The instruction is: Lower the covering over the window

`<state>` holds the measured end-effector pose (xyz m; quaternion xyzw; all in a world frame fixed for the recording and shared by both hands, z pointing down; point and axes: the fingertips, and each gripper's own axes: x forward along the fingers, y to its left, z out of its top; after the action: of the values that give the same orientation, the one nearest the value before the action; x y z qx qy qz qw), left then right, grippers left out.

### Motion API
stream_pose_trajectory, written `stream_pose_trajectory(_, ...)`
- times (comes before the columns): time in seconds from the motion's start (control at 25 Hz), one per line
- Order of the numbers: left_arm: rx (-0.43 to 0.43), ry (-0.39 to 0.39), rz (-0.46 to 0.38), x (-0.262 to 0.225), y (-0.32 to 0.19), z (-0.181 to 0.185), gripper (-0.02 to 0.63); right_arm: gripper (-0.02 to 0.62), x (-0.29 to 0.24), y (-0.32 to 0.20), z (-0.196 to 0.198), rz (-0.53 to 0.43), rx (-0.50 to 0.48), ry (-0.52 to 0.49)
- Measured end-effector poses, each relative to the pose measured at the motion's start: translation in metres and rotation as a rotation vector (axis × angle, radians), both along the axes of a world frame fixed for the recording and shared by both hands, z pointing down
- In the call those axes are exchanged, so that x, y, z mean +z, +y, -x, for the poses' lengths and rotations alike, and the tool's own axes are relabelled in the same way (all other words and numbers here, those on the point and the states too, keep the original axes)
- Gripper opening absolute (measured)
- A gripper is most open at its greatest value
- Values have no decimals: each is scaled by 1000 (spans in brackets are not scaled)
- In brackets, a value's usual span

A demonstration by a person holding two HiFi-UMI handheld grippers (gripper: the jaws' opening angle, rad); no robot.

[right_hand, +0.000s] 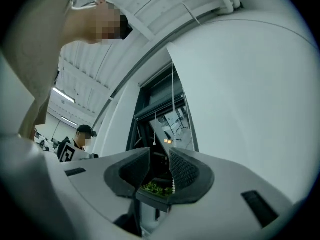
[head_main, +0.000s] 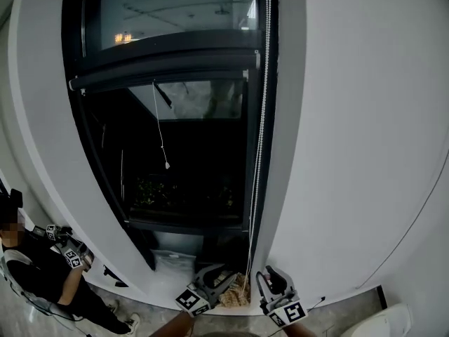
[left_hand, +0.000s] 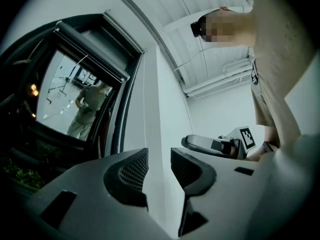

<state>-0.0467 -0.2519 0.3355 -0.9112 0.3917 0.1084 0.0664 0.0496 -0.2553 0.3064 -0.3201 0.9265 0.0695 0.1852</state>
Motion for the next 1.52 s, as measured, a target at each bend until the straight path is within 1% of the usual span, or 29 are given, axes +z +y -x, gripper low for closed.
stream_pose_trajectory(0.12,-53,12,-6,-12,-13,15,132,106,-7,-12,1,-17,35,29)
stream_pose_trajectory(0.24,-80,-17,-26,-24,-26,24,132,106,-7,-22,7,-25,42,58)
stream_pose_trajectory(0.44,-89,-38,-62,-41,-25,23,132,106,-9,-20,8,-33,54,100)
stream_pose_trajectory(0.6,-81,-43,-84,-47,-25,24,132,106,-18,-21,13,-70,56,114)
stream_pose_trajectory(0.76,-73,-43,-41,-30,-12,20,132,106,-2,-7,14,-29,59,143)
stream_pose_trajectory(0.96,-59,-54,3,-5,-8,18,132,106,22,-4,23,14,54,174)
stream_pose_trajectory(1.04,-52,-58,35,8,-1,13,132,106,33,2,22,38,51,181)
stream_pose_trajectory(1.24,-33,-74,136,46,21,-5,132,106,65,23,18,142,38,195)
stream_pose_trajectory(1.36,-20,-68,179,66,32,-9,132,106,83,34,24,173,30,200)
stream_pose_trajectory(1.52,19,-69,195,81,56,-10,132,106,95,57,38,190,35,214)
